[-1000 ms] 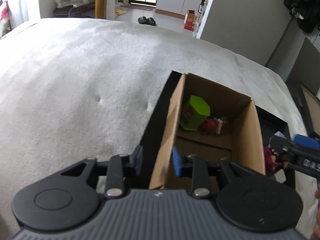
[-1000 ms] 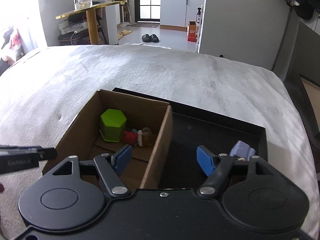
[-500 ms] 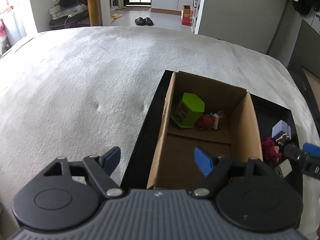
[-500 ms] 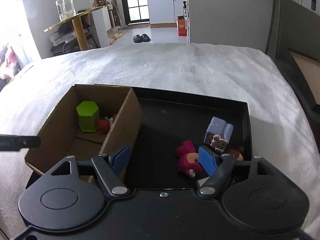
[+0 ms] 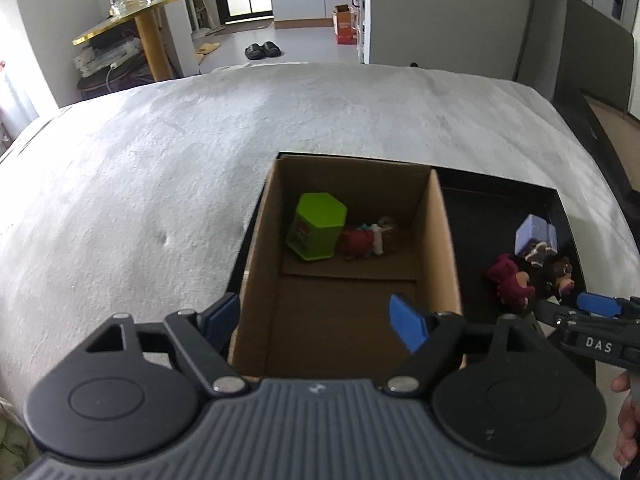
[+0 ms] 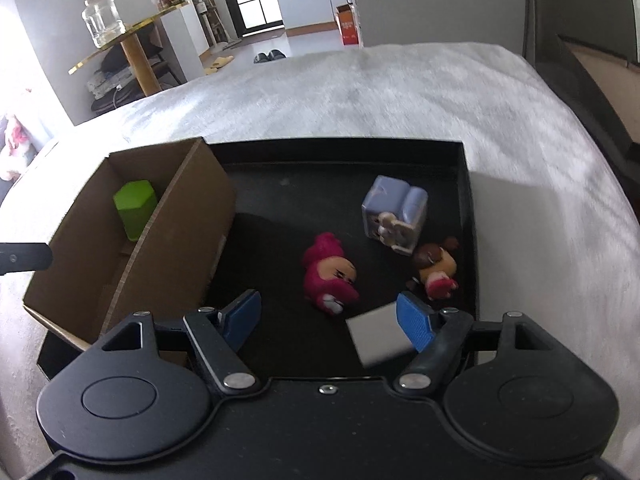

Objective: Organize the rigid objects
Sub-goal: 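Lower the right gripper onto the white plug-shaped block and close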

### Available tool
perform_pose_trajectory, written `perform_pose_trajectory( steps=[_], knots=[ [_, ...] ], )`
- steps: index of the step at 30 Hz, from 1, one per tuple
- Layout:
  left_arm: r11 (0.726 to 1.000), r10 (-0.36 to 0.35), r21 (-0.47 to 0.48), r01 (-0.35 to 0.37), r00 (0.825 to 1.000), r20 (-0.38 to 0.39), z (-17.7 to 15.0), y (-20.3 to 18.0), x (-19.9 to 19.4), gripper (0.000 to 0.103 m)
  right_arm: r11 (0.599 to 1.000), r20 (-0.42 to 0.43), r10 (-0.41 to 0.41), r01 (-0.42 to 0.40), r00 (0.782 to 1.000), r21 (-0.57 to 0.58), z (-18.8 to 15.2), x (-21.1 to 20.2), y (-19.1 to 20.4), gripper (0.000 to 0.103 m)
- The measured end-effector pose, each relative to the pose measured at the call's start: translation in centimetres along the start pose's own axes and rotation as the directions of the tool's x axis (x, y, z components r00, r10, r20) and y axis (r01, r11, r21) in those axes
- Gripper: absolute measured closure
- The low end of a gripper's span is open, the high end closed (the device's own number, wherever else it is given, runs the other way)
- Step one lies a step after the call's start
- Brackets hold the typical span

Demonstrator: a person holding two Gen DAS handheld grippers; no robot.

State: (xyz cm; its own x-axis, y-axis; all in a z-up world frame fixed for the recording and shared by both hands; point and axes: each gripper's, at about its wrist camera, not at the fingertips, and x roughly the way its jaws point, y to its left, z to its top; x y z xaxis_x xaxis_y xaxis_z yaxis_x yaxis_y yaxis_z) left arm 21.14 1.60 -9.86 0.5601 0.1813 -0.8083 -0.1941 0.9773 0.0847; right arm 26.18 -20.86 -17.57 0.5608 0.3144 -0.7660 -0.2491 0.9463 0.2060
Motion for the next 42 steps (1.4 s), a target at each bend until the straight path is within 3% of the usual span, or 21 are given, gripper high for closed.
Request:
perform_pose_trajectory(
  steps=[11,19,21,31,34,42],
  knots=[
    [0.998,0.023,0.066,-0.022,0.999,-0.022,0.3,-3.5,0.3,0.022,0.998,-0.044,0.048,-0.047,0.998,0.036,-0.8,1.6,-3.3,0.031],
    [0.996,0.019,0.088,-0.016,0.999,-0.033,0.3,-4.9,0.8,0.022,0.999,-0.086,0.026,-0.022,0.996,0.047,-1.9,4.4,-4.2,0.035],
    [0.995,0.025,0.093,-0.023,0.999,-0.03,0.4,-5.0,0.8,0.022,1.0,-0.065,-0.006,0.006,0.998,-0.002,-2.0,4.4,-3.6,0.046],
    [0.996,0.04,0.084,-0.038,0.999,-0.022,0.3,-4.5,0.4,0.022,0.999,-0.007,0.015,-0.016,1.0,-0.042,-1.5,1.9,-2.9,0.047],
    [0.996,0.035,0.081,-0.034,0.999,-0.016,0.5,-4.2,0.1,0.022,0.998,-0.015,0.07,-0.07,0.997,-0.003,-1.1,1.3,-3.4,0.047],
    [0.998,0.01,0.063,-0.01,1.0,-0.009,0.3,-3.2,-0.2,0.022,0.998,0.043,0.023,-0.021,0.999,-0.056,0.4,-0.7,-1.8,0.047]
  ],
)
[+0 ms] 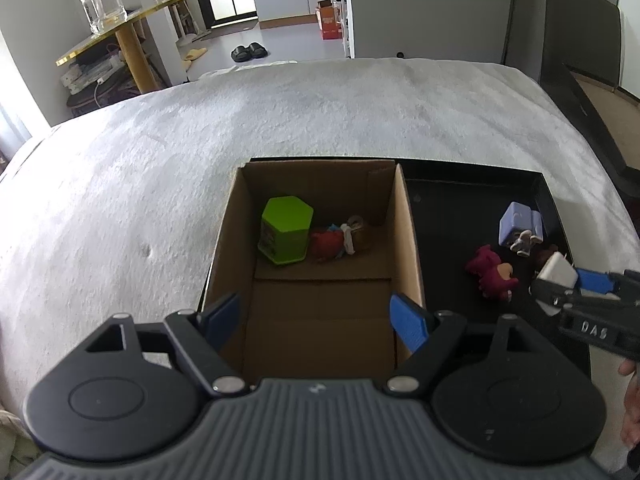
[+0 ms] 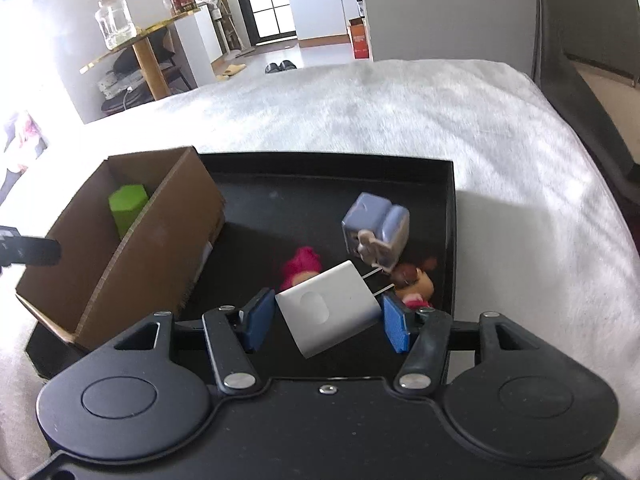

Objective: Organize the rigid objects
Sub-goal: 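Carry the white block with the right gripper over the box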

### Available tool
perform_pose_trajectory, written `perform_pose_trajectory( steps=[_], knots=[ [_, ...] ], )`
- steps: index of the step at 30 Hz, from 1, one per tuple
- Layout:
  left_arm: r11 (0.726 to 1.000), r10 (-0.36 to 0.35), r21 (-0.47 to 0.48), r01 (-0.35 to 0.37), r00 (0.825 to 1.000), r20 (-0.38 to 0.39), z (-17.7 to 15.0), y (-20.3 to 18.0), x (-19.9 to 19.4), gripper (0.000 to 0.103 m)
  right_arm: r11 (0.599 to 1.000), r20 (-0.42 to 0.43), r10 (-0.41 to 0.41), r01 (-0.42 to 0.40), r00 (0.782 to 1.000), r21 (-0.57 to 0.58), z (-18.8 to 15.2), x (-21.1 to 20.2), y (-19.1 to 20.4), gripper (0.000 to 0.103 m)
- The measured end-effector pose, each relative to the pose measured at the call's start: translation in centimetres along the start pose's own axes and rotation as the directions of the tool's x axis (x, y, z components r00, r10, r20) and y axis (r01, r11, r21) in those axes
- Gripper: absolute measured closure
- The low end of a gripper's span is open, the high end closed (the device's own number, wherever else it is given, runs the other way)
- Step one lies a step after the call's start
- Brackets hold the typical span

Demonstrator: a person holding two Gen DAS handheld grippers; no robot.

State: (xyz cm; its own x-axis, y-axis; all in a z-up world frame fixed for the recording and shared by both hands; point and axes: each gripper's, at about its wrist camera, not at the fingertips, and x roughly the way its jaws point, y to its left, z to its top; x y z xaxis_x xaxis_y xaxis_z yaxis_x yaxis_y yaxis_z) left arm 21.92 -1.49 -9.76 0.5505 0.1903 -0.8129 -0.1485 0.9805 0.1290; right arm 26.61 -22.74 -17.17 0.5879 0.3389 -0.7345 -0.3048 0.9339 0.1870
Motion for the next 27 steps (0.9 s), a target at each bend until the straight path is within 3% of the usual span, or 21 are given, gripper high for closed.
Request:
perform_pose_trajectory(
  steps=[12,22,27],
  knots=[
    [0.998,-0.009,-0.058,0.011,0.999,0.031,-0.3,3.6,-0.2,0.022,0.999,0.037,-0.036,0.037,0.999,-0.028,2.7,-1.1,2.6,0.047],
    [0.987,0.038,-0.158,-0.029,0.998,0.058,-0.9,8.2,0.0,0.022,0.999,0.081,-0.039,0.041,0.996,-0.027,4.5,-2.1,6.0,0.047],
    [0.975,0.016,-0.224,-0.005,0.999,0.05,-1.6,10.3,0.6,0.026,0.998,0.086,-0.043,0.047,0.995,-0.045,5.3,-2.1,7.8,0.047]
  ],
)
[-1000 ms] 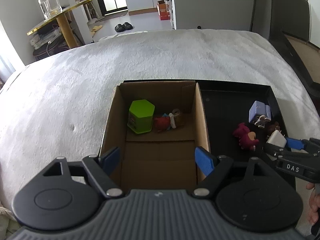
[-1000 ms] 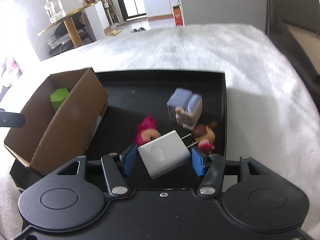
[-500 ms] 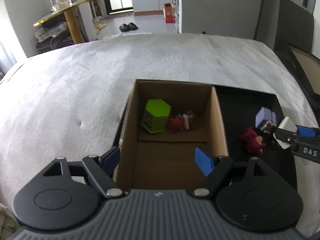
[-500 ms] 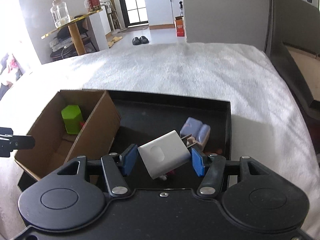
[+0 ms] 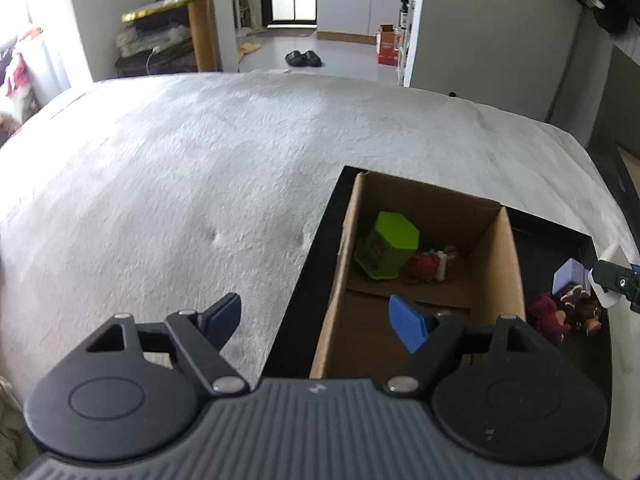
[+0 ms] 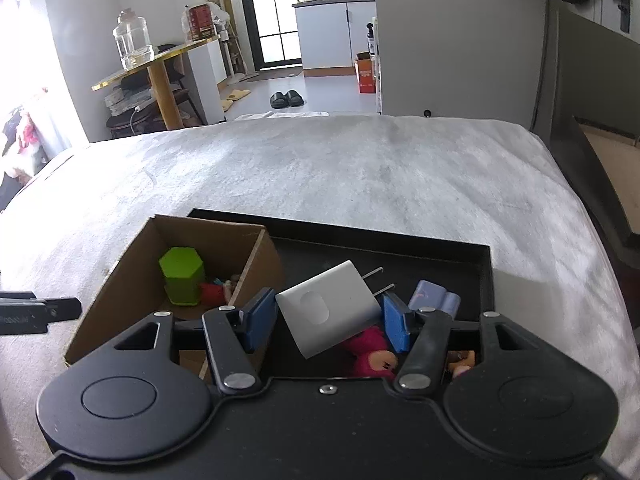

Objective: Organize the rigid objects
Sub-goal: 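Carry the white block with the right gripper over the box, then open the right gripper to drop the white block into the box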

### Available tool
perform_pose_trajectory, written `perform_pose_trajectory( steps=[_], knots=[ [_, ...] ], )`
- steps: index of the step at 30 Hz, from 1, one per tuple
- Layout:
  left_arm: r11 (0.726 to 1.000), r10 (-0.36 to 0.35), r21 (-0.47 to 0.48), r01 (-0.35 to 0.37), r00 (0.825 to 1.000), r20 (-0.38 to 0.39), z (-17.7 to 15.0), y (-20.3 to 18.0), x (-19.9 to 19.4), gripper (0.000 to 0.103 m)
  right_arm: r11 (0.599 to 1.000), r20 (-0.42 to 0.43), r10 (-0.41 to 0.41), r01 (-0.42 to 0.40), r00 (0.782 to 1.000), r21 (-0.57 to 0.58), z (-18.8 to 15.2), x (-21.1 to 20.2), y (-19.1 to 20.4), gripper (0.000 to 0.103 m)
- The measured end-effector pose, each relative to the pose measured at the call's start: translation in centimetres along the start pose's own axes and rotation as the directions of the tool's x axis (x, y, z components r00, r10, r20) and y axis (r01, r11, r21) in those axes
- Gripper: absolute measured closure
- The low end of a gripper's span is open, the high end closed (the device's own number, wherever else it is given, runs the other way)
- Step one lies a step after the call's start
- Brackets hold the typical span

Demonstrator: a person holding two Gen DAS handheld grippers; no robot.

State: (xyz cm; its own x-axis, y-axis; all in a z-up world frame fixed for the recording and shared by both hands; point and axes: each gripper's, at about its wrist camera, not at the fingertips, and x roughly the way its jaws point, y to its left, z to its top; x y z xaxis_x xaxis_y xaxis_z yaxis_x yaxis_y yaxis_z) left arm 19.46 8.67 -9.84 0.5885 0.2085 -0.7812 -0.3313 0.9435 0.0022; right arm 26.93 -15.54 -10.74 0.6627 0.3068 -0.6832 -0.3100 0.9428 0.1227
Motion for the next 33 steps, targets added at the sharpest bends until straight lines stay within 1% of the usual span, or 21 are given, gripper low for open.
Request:
perform_pose_trajectory(
  steps=[2,4,6,9,11,13,14,15,16,17,18,19,20,28,33],
  knots=[
    [1.0,-0.018,-0.02,0.017,1.0,-0.007,-0.2,0.5,0.3,0.026,1.0,0.004,0.003,-0.003,1.0,-0.009,0.3,0.0,0.8,0.047],
    [0.999,-0.028,-0.032,0.027,1.0,-0.009,-0.5,0.9,0.5,0.03,1.0,0.006,0.003,-0.003,1.0,-0.024,0.6,0.2,1.8,0.047],
    [0.999,-0.038,-0.033,0.037,0.999,-0.011,-0.8,1.1,0.9,0.039,1.0,0.005,0.007,-0.007,1.0,-0.03,0.8,0.4,2.5,0.047],
    [0.996,-0.075,-0.052,0.073,0.997,-0.033,-1.2,1.5,1.6,0.048,0.999,0.009,0.01,-0.009,1.0,-0.047,1.2,0.7,3.8,0.047],
    [0.992,-0.104,-0.07,0.101,0.994,-0.039,-1.5,1.9,2.2,0.052,0.998,0.009,0.014,-0.013,1.0,-0.057,1.4,0.9,4.6,0.047],
    [0.991,-0.12,-0.072,0.116,0.992,-0.048,-1.9,2.0,2.7,0.06,0.998,0.009,0.016,-0.016,1.0,-0.064,1.6,1.2,5.3,0.047],
    [0.99,-0.126,-0.064,0.123,0.991,-0.05,-2.1,2.0,2.9,0.067,0.998,0.009,0.018,-0.017,1.0,-0.065,1.7,1.2,5.6,0.047],
    [0.99,-0.13,-0.057,0.127,0.99,-0.054,-2.2,2.0,3.1,0.072,0.997,0.008,0.02,-0.02,1.0,-0.069,1.8,1.4,6.0,0.047],
    [0.99,-0.134,-0.054,0.131,0.989,-0.057,-2.4,1.9,3.2,0.074,0.997,0.007,0.022,-0.022,1.0,-0.073,1.8,1.5,6.3,0.047],
    [0.989,-0.14,-0.053,0.137,0.988,-0.058,-2.6,2.0,3.4,0.08,0.997,0.006,0.024,-0.023,1.0,-0.078,1.9,1.7,6.6,0.047],
    [0.989,-0.142,-0.052,0.139,0.988,-0.061,-2.7,2.0,3.5,0.087,0.996,0.003,0.026,-0.026,1.0,-0.085,1.9,1.9,7.0,0.047],
    [0.988,-0.149,-0.049,0.146,0.987,-0.065,-2.8,2.0,3.7,0.091,0.995,0.0,0.027,-0.027,1.0,-0.092,2.0,2.1,7.4,0.047],
    [0.987,-0.157,-0.048,0.154,0.986,-0.063,-3.0,2.0,3.9,0.092,0.995,-0.006,0.028,-0.028,1.0,-0.1,1.9,2.3,7.8,0.047],
    [0.981,-0.183,-0.074,0.179,0.982,-0.054,-3.3,2.5,3.9,0.092,0.987,-0.075,0.058,-0.068,0.996,-0.145,1.2,4.6,11.1,0.047],
    [0.974,-0.213,-0.092,0.207,0.975,-0.058,-3.3,2.6,3.9,0.092,0.987,-0.082,0.061,-0.072,0.995,-0.14,1.1,5.6,12.8,0.047]
  ],
)
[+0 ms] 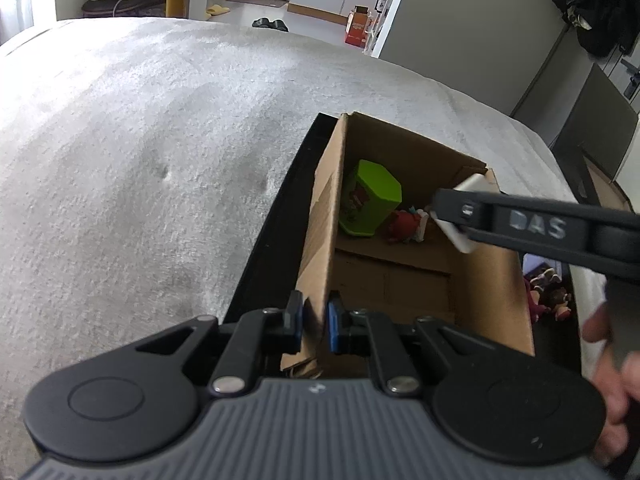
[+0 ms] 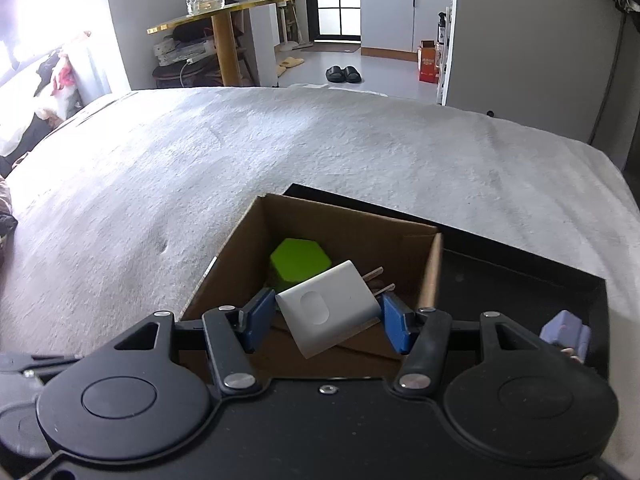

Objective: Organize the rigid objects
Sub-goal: 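Open the right gripper to drop the white block into the box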

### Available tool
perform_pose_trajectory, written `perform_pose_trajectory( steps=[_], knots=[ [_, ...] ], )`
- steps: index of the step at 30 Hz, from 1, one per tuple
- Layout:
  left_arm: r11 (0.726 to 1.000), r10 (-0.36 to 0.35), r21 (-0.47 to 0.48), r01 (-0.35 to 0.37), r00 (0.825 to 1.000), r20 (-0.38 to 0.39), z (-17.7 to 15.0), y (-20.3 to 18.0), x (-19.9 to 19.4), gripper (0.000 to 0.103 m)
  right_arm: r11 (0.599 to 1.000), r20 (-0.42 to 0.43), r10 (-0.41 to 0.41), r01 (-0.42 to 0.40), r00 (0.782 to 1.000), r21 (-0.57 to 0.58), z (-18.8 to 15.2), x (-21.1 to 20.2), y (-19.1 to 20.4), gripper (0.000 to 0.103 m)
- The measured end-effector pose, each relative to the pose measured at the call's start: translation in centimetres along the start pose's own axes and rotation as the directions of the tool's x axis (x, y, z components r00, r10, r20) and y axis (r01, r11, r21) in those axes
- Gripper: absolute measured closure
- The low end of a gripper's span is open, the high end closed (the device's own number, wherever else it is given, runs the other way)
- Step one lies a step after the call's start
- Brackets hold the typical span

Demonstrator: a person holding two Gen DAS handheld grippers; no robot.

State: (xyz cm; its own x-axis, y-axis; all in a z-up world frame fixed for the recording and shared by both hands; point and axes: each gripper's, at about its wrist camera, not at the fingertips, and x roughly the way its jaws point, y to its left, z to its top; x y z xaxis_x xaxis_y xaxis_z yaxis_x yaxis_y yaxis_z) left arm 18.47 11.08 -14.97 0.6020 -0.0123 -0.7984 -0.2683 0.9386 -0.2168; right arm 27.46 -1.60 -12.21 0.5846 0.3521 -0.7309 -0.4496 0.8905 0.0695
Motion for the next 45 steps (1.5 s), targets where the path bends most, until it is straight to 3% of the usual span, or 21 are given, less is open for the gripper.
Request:
perform_pose_trajectory(
  steps=[7,24,32,35,37,39,41,45],
  knots=[
    [0.999,-0.025,-0.027,0.024,1.0,-0.001,0.0,0.5,0.1,0.091,0.991,0.038,0.085,-0.089,0.996,0.104,0.7,0.8,0.3,0.044],
    [0.999,-0.025,-0.024,0.026,1.0,0.008,-0.2,0.4,-0.1,0.091,0.999,0.036,-0.009,0.008,0.999,0.051,-1.2,-3.2,-2.7,0.044],
    [0.998,0.058,0.03,-0.059,0.997,0.043,0.4,-1.2,-1.3,0.091,0.999,0.023,-0.022,0.021,0.999,0.028,-2.5,-4.3,-4.6,0.044],
    [0.992,0.112,0.048,-0.115,0.991,0.067,0.8,-1.9,-2.1,0.085,1.0,0.029,-0.021,0.021,0.999,-0.004,-3.3,-4.8,-5.4,0.043],
    [0.99,0.123,0.058,-0.128,0.989,0.083,1.2,-2.4,-2.6,0.072,1.0,0.035,-0.021,0.021,0.999,0.002,-3.8,-5.0,-6.2,0.042],
    [0.988,0.135,0.062,-0.142,0.985,0.103,1.4,-2.8,-3.1,0.05,0.999,0.038,-0.02,0.018,0.999,0.039,-4.4,-5.1,-7.2,0.041],
    [0.986,0.137,0.076,-0.148,0.982,0.13,1.4,-3.3,-3.5,0.039,0.996,0.052,-0.023,0.019,0.998,0.088,-4.8,-5.0,-8.2,0.041],
    [0.982,0.148,0.096,-0.162,0.979,0.137,1.4,-4.3,-3.6,0.033,0.996,0.082,-0.05,0.043,0.995,0.084,-5.6,-4.7,-9.4,0.035]
  ],
)
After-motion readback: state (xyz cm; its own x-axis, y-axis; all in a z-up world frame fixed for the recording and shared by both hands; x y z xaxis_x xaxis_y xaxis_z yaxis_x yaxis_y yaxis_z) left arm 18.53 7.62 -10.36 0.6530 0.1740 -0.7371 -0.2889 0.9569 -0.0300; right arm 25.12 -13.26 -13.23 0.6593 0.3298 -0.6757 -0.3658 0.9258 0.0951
